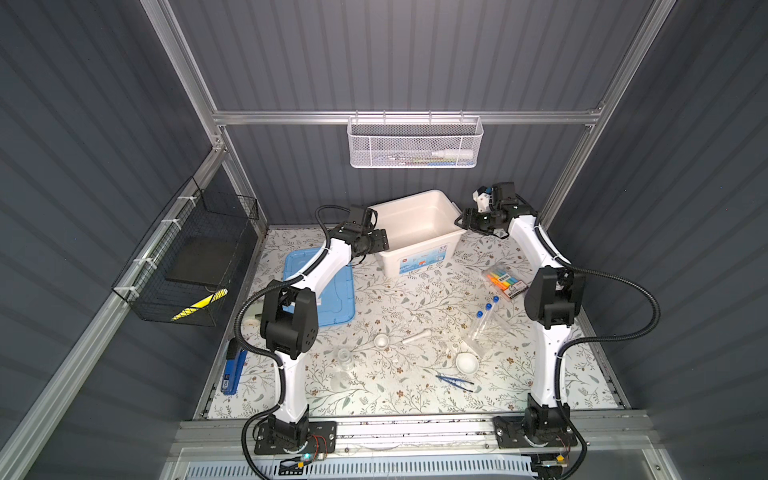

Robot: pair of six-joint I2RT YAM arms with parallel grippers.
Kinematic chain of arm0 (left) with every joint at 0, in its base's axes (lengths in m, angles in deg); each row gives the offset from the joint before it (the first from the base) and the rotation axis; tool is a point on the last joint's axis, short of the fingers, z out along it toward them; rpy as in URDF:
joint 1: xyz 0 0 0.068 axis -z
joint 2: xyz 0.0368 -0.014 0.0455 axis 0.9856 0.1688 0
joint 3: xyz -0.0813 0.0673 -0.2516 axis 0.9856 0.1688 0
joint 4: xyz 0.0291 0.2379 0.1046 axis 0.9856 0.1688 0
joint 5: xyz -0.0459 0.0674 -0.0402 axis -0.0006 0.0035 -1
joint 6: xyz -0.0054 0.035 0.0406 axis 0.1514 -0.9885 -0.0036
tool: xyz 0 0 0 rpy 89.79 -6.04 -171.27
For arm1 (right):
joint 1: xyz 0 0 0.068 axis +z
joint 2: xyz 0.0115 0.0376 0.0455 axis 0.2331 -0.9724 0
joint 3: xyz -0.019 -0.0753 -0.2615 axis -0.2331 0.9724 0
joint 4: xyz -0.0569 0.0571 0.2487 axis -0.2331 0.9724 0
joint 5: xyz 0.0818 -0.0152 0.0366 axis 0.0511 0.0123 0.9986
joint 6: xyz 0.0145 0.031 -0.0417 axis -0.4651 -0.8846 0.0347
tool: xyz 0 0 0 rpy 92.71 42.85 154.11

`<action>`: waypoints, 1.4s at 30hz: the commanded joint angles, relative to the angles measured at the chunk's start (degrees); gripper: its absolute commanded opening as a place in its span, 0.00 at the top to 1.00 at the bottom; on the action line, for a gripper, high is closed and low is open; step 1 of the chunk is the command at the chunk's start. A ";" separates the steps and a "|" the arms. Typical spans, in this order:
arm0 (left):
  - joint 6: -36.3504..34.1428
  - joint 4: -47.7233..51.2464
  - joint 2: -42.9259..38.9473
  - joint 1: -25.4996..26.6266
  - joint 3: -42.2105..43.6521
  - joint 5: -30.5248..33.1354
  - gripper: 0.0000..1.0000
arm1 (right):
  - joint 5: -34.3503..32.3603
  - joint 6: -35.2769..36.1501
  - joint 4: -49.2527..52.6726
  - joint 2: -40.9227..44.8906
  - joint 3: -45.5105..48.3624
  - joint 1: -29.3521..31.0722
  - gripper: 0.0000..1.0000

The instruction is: Organize the chemistry lab equipment

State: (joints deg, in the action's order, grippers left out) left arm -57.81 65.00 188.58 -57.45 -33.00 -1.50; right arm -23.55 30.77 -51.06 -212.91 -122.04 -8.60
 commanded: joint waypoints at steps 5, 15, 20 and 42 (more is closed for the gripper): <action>-0.52 1.26 -1.50 -0.07 0.01 -0.19 0.20 | 7.09 1.63 3.93 0.74 -0.48 -0.23 0.59; -1.03 2.12 -4.59 -0.07 2.63 0.04 0.19 | 8.52 -1.83 0.91 11.69 14.66 0.10 0.68; -0.79 2.62 -6.72 -0.09 4.85 0.31 0.19 | 9.91 -3.95 0.44 17.23 22.42 0.80 0.69; 1.36 8.55 -16.18 -0.07 12.04 7.66 0.03 | 3.05 -8.20 -3.91 33.72 40.97 1.71 0.53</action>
State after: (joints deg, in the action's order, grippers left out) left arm -57.13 71.43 176.08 -57.76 -21.67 3.28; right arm -18.77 22.59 -53.22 -181.57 -81.80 -7.11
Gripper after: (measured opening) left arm 0.959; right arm 0.451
